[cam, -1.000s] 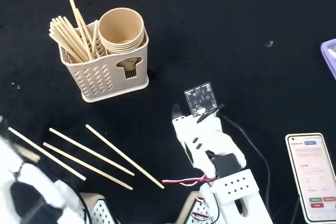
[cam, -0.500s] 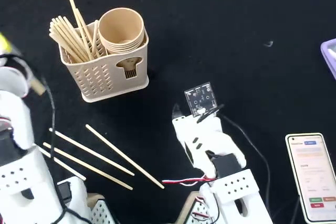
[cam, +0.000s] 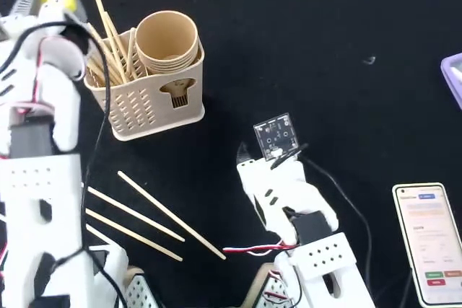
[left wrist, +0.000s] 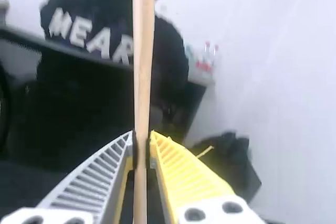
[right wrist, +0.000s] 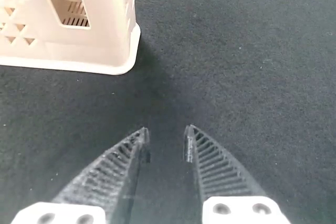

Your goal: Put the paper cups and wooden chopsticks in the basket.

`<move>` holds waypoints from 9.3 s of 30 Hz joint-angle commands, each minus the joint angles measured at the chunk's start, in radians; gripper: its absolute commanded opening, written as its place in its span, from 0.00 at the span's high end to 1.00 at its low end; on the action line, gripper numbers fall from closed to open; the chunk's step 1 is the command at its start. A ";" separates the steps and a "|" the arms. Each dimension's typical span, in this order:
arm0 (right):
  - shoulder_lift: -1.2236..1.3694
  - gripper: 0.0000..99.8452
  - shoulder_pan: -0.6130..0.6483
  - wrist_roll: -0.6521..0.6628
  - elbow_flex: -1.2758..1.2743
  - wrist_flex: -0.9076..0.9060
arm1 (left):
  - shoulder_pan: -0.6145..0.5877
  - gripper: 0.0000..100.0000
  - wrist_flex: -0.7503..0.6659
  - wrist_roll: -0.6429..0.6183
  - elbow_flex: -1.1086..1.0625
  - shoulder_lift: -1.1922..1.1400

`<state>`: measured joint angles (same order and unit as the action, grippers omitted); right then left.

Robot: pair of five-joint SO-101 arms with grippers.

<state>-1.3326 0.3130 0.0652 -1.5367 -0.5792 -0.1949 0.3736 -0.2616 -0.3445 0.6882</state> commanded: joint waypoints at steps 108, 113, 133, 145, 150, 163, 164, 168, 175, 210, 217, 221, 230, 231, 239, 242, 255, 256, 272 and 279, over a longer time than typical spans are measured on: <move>-0.019 0.88 -0.014 0.011 0.007 0.025 | -0.700 0.97 0.810 -0.057 0.168 -0.758; -0.019 0.88 -0.014 0.011 0.007 0.025 | -0.674 0.97 0.844 -0.055 0.177 -0.773; -0.019 0.88 -0.014 0.011 0.007 0.025 | -0.664 0.85 0.907 0.184 0.174 -0.904; -0.019 0.88 -0.014 0.011 0.007 0.025 | -0.711 0.85 0.812 0.192 0.130 -0.924; -0.019 0.88 -0.014 0.011 0.007 0.025 | -0.705 0.85 0.649 0.184 0.007 -0.947; -0.019 0.88 -0.014 0.011 0.007 0.026 | -0.734 0.97 0.726 0.183 -0.031 -0.781; -0.019 0.88 -0.014 0.011 0.007 0.026 | -0.736 0.97 0.726 0.183 -0.025 -0.761; -0.019 0.88 -0.014 0.011 0.007 0.026 | -0.759 0.97 0.631 0.144 0.027 -0.658; -0.016 0.88 -0.014 0.012 -0.005 0.052 | -0.773 0.97 0.399 0.118 0.016 -0.589; -0.019 0.88 -0.014 0.012 -0.012 0.054 | -0.746 0.82 0.529 0.163 -0.303 -0.709; -0.019 0.88 -0.014 0.012 -0.012 0.054 | -0.746 0.93 0.476 0.157 -0.352 -0.698; -0.019 0.88 -0.014 0.012 -0.012 0.054 | -0.746 0.97 0.476 0.153 -0.351 -0.698; -0.019 0.88 -0.014 0.012 -0.012 0.054 | -0.759 0.97 0.477 0.080 -0.242 -0.628; -0.019 0.88 -0.014 0.012 -0.012 0.054 | -0.768 0.97 0.482 0.071 -0.222 -0.594; -0.019 0.88 -0.014 0.012 -0.012 0.054 | -0.750 0.97 0.473 0.063 -0.177 -0.288; -0.019 0.88 -0.014 0.012 -0.012 0.054 | -0.696 0.97 0.473 0.015 -0.170 -0.203; -0.019 0.88 -0.014 0.012 -0.012 0.054 | -0.375 0.97 0.272 -0.026 0.168 0.066; -0.019 0.88 -0.014 0.012 -0.012 0.054 | -0.354 0.97 0.235 -0.026 0.170 0.072; -0.019 0.88 -0.014 0.012 -0.012 0.054 | -0.030 0.97 -0.098 -0.020 0.094 0.071; -0.019 0.88 -0.014 0.012 -0.012 0.054 | 0.013 0.97 -0.255 -0.018 -0.142 0.071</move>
<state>-1.3326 0.3130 0.0652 -1.5535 -0.5501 -0.1979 0.2217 -0.2770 -0.4028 0.7465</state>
